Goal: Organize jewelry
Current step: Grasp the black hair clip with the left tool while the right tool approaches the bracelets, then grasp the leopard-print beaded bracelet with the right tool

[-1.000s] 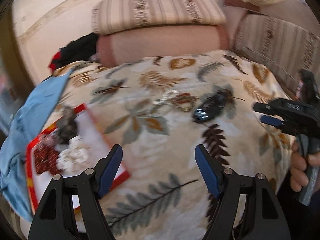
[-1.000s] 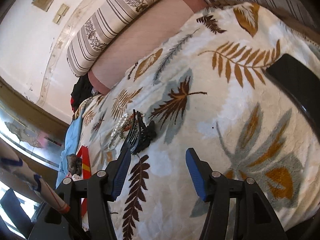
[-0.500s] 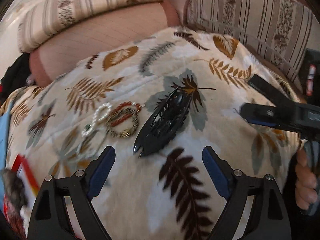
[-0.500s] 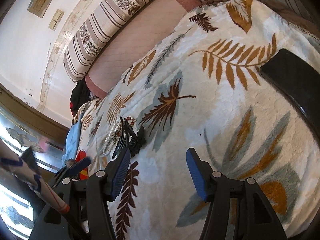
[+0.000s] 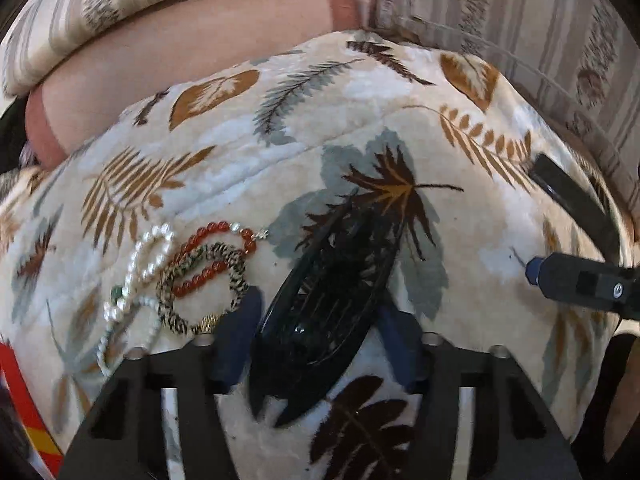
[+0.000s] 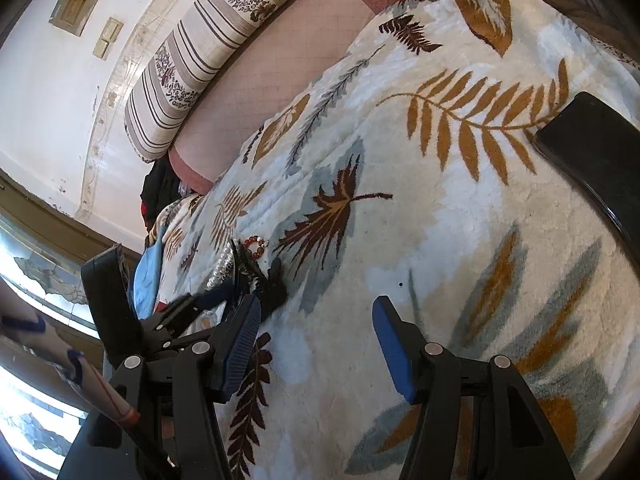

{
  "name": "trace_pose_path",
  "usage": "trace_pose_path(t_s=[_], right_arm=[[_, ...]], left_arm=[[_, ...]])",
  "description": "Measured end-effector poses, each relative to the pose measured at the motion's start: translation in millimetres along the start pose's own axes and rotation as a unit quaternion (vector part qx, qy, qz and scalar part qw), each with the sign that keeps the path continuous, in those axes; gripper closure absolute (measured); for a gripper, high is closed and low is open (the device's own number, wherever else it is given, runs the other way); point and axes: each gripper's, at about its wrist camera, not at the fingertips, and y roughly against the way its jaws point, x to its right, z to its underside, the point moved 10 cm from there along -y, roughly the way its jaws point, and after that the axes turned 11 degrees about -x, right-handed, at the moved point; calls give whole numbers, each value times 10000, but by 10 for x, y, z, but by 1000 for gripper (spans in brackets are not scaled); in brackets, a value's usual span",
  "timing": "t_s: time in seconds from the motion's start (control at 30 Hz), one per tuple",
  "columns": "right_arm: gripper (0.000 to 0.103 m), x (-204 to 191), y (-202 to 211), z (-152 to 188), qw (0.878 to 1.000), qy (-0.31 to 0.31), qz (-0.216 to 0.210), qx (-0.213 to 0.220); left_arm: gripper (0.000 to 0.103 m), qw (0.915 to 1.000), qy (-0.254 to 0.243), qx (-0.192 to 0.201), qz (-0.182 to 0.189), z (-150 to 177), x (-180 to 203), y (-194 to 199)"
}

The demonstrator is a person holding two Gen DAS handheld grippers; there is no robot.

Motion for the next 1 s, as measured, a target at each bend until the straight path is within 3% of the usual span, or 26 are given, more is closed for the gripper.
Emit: trace_pose_path(t_s=[0.13,0.2,0.37,0.63,0.8,1.0], right_arm=[[40,0,1,-1,10000,-6,6,4],[40,-6,13,-4,10000,24,34,34],[40,-29,8,16,9998,121,139,76],[40,-259,-140,90,9986,483,207,-103],[40,-639,-428,48,9950,897,204,-381],[40,-984,-999,-1,9842,1460,584,-819]], left_arm=[[54,9994,296,176,45,86,-21,117],[58,9980,495,308,251,179,-19,249],[60,9949,782,485,411,570,-62,573],[61,9901,1222,465,508,1110,-191,749],[60,9886,1343,474,486,1222,-293,745],[60,9876,1386,499,544,1258,-350,739]])
